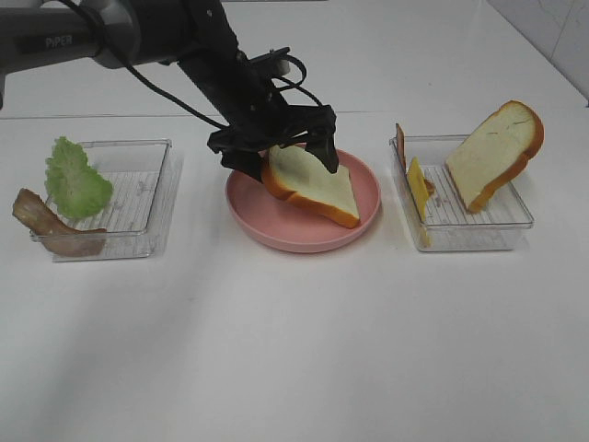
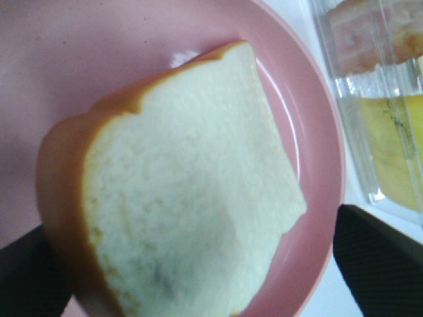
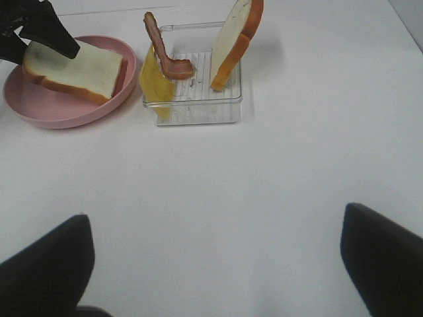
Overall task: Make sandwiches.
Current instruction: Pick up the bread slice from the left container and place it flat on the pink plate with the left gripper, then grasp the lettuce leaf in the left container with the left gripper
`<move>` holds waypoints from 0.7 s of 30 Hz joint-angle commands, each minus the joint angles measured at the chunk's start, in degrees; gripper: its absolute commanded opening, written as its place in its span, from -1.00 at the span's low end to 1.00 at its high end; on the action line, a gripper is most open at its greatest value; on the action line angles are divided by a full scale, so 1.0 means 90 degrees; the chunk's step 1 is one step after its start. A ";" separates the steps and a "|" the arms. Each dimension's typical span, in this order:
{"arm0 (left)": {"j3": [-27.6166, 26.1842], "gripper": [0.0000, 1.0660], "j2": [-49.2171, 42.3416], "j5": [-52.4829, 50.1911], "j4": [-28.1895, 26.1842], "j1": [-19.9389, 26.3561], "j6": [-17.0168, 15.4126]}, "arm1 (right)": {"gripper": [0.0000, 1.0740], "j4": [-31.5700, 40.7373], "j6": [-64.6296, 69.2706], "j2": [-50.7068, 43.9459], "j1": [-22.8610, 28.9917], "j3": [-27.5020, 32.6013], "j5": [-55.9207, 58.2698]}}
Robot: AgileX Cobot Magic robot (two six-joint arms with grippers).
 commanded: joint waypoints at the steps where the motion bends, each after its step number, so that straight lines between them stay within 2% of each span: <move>1: -0.0656 0.83 -0.0134 0.1299 0.0879 -0.0045 -0.0350 | 0.74 -0.0025 -0.0032 -0.0197 -0.0019 0.0019 -0.0064; 2: -0.0656 0.83 -0.0134 0.1299 0.0879 -0.0045 -0.0350 | 0.74 -0.0025 -0.0032 -0.0197 -0.0019 0.0019 -0.0064; 3: -0.1019 0.83 -0.0134 0.1942 0.1248 -0.0045 -0.0477 | 0.74 -0.0025 -0.0032 -0.0197 -0.0019 0.0019 -0.0064; 5: -0.1216 0.83 -0.0134 0.2247 0.1464 -0.0045 -0.0509 | 0.74 -0.0025 -0.0032 -0.0197 -0.0019 0.0019 -0.0064; 6: -0.1547 0.83 -0.0134 0.2617 0.1757 -0.0045 -0.0528 | 0.74 -0.0025 -0.0032 -0.0197 -0.0019 0.0019 -0.0064; 11: -0.1827 0.83 -0.0439 0.2597 0.1859 0.0045 -0.0598 | 0.74 -0.0025 -0.0032 -0.0197 -0.0019 0.0019 -0.0064; 15: -0.1668 0.83 -0.0707 0.2597 0.1923 0.0274 -0.0541 | 0.74 -0.0025 -0.0032 -0.0197 -0.0019 0.0019 -0.0064; 17: -0.1305 0.83 -0.1101 0.2597 0.1986 0.0598 -0.0477 | 0.74 -0.0025 -0.0032 -0.0197 -0.0019 0.0019 -0.0064; 18: -0.1305 0.83 -0.1101 0.2597 0.1986 0.0598 -0.0477 | 0.74 -0.0025 -0.0032 -0.0197 -0.0019 0.0019 -0.0064; 19: -0.0968 0.83 -0.1426 0.2597 0.1993 0.0929 -0.0395 | 0.74 -0.0025 -0.0032 -0.0197 -0.0019 0.0019 -0.0064; 21: -0.0821 0.83 -0.1547 0.2597 0.1993 0.1038 -0.0337 | 0.74 -0.0025 -0.0032 -0.0197 -0.0019 0.0019 -0.0064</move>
